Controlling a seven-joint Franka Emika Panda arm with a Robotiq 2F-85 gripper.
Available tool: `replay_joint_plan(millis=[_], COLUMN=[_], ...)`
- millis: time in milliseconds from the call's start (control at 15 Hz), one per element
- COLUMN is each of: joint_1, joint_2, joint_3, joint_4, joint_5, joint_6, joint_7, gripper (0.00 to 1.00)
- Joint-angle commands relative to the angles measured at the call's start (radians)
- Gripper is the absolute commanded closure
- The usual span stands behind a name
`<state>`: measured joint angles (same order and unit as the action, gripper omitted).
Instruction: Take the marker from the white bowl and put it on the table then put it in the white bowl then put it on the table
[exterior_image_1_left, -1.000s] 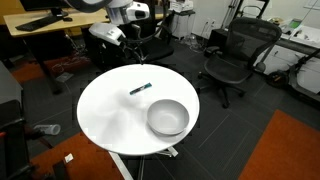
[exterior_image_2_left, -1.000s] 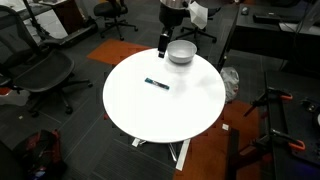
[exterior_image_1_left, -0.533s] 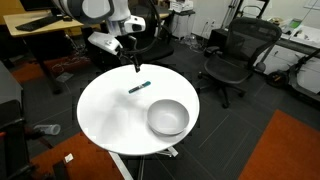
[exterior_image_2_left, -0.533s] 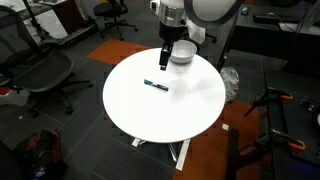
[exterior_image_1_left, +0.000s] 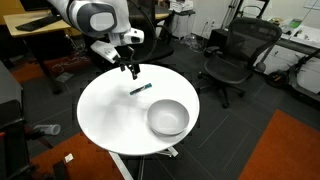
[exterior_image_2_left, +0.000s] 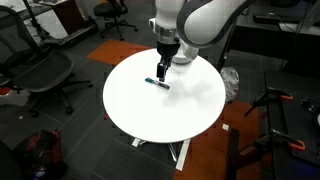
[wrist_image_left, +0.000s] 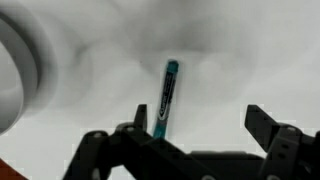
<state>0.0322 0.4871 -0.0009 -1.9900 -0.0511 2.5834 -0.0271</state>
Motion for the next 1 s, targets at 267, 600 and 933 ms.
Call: replay_joint_plan(millis=[267,600,933], joint_1=[0.010,0.008,0.008], joint_2=[0.145,0.233,0.298], joint_3=[-0.024,-0.026,-0.024], joint_4=[0.144,0.236,0.318], joint_5=[-0.005,0.007,0.013], joint_6=[-0.026,-0.041,-0.064], joint_7=[0.063,0.069,0.084], gripper=[0.00,0.00,0.00])
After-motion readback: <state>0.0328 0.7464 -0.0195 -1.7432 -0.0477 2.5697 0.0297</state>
